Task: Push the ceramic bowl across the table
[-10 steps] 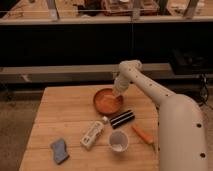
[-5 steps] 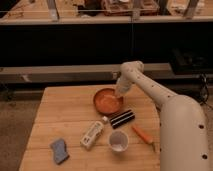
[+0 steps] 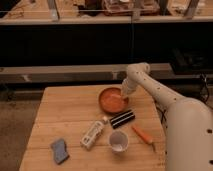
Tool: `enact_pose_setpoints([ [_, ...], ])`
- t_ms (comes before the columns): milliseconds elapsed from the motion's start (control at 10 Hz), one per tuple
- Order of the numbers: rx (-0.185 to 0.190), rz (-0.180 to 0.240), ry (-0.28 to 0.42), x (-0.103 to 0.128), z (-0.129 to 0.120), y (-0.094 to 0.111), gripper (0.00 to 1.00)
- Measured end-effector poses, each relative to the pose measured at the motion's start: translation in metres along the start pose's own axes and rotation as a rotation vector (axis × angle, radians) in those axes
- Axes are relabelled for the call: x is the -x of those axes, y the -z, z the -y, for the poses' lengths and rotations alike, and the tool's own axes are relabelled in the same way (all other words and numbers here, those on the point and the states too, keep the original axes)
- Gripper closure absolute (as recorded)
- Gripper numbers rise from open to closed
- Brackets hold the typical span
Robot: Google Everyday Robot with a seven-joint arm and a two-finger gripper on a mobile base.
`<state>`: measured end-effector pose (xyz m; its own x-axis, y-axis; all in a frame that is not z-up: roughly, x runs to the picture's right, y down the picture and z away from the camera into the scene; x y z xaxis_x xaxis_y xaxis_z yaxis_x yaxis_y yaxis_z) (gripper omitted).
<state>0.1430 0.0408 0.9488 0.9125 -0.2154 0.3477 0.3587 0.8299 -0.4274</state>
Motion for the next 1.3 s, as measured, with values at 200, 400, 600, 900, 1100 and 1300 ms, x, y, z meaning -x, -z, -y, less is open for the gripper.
enact_pose_setpoints([
  [200,-0.008,-0.013,-0.037,-0.018,-0.015,0.003,1.0],
  [400,-0.02,-0.022,-0.075,-0.035,-0.03,0.007,1.0],
  [600,-0.04,-0.03,-0.114,-0.051,-0.045,0.012,1.0],
  [900,-0.046,-0.034,-0.129,-0.068,-0.059,0.018,0.85],
  [1100,-0.04,-0.031,-0.107,-0.057,-0.047,0.015,0.72],
  [1300,-0.043,-0.032,-0.11,-0.049,-0.042,0.014,0.69],
])
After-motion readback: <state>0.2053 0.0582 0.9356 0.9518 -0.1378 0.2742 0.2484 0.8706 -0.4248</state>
